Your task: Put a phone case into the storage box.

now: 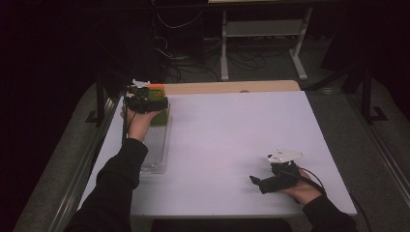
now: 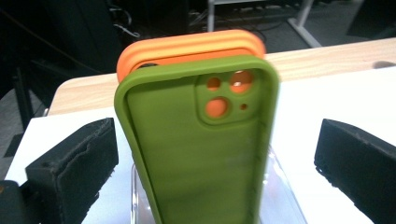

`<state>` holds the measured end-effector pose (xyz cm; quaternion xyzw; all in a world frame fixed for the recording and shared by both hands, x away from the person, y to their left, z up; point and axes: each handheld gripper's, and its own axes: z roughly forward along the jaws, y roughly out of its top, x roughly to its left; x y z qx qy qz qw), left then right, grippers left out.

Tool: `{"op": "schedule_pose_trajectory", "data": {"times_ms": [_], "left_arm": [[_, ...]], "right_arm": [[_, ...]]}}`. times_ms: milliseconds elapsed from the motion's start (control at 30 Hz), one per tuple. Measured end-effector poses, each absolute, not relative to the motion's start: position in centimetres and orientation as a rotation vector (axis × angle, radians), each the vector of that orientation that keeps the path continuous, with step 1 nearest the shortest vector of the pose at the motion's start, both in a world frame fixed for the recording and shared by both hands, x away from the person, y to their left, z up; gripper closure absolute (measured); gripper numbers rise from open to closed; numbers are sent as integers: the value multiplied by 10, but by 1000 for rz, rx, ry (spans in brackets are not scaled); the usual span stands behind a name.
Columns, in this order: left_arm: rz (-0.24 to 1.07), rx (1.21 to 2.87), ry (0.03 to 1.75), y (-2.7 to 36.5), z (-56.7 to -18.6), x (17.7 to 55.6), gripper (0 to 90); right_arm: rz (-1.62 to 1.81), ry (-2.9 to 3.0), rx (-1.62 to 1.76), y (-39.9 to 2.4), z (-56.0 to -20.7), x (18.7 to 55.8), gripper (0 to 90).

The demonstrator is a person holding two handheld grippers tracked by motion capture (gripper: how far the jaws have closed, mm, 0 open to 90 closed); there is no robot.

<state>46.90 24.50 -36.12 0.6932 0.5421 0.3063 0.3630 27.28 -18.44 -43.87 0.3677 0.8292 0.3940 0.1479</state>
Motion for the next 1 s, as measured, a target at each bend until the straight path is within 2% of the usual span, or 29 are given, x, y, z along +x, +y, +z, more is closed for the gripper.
{"op": "schedule_pose_trajectory", "data": {"times_ms": [400,733,1000], "left_arm": [[543,1918,1171,238,-345,435,0],[458,1959,975,232,-336,396,0],[389,1961,898,231,-345,368,0]], "right_arm": [[1135,2391,1059,-184,-438,272,0],[1156,2396,1045,-186,-434,272,0],[1213,2407,1002,-190,-426,271,0]]}}
